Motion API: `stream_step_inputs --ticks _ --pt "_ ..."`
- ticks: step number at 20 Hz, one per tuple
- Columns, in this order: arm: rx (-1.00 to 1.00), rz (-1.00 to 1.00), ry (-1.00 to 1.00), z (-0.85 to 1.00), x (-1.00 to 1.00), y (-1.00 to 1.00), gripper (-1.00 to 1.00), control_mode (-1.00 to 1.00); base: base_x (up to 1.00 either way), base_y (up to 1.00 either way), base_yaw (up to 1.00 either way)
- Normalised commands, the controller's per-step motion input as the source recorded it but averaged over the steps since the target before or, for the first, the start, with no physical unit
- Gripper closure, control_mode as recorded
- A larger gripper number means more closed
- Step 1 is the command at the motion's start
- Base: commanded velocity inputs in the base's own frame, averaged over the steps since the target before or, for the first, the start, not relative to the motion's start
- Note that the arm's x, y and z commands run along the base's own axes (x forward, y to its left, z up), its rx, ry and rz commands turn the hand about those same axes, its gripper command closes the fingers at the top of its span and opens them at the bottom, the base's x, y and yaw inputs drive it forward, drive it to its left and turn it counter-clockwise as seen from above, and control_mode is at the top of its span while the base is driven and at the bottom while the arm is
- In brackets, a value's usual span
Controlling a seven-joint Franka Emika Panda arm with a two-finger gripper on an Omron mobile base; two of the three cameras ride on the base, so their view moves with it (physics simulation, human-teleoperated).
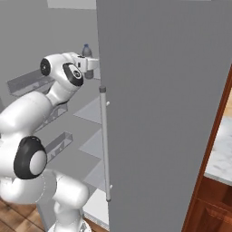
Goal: Take the bottled waters from the counter and place them in the freezer to freeze. Close the freezer door after placing the bottles.
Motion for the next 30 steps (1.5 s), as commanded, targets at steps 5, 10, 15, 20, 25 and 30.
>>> stream_step_inputs --ticks 5,10,15,20,25,30 --pt "0.00 0.00 -0.08 0.00 0.24 -0.02 1.00 -1.00 0.00 0.00 0.00" --pt "0.00 0.00 0.00 -0.06 0.46 -0.01 1.00 -1.00 0.00 0.00 0.00" --pt "0.00 0.00 0.05 -0.10 0.49 -0.03 1.00 -1.00 0.00 0.00 0.00" --pt "0.00 0.00 0.00 -0.05 0.39 -0.02 1.00 -1.00 0.00 0.00 0.00" --pt "0.00 0.00 -0.01 -0.07 0.29 -0.01 1.00 -1.00 0.00 0.00 0.00" --pt "0.00 0.00 -0.05 -0.18 0.03 -0.02 1.00 -1.00 0.00 0.00 0.00"
